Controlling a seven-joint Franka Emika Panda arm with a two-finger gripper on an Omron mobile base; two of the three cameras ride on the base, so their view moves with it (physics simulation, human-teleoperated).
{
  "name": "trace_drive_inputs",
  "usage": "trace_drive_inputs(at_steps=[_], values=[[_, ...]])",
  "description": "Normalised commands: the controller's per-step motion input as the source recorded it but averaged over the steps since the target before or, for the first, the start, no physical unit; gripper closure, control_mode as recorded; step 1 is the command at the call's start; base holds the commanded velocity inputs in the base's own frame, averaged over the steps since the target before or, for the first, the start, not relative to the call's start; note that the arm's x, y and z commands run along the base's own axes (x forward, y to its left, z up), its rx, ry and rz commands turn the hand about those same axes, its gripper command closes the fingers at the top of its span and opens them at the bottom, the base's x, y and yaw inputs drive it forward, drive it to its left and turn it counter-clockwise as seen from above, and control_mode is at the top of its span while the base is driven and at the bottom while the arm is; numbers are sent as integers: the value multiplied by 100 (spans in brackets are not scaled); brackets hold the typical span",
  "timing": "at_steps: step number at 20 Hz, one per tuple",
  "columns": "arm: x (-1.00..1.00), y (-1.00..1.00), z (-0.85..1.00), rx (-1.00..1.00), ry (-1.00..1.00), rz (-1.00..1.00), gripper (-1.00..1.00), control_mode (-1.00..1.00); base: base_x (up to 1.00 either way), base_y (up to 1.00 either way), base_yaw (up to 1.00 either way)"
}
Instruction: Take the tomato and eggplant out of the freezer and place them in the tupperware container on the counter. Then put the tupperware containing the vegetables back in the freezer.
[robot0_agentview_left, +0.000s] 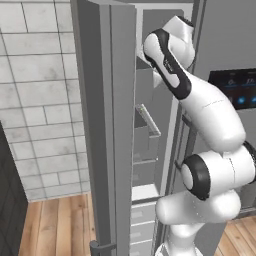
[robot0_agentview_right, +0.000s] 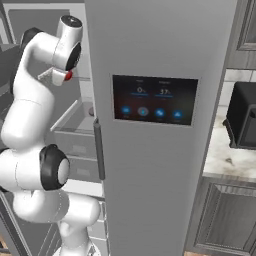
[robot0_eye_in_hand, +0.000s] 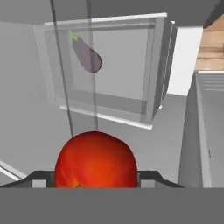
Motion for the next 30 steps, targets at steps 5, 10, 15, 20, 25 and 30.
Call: trace_drive_inputs(at_steps=[5, 10, 15, 20, 25, 30], values=[[-100, -27, -20, 10, -11, -10, 100, -100, 0, 0, 0], [-100, -9, -23, 2, -7, -5, 100, -100, 0, 0, 0], [-97, -16, -3, -4, -3, 1, 100, -100, 0, 0, 0], [-54, -53, 0, -19, 0, 17, 100, -100, 0, 0, 0], [-28, -71, 0, -24, 0, 28, 100, -100, 0, 0, 0], [-49, -58, 0, -29, -2, 33, 100, -100, 0, 0, 0]])
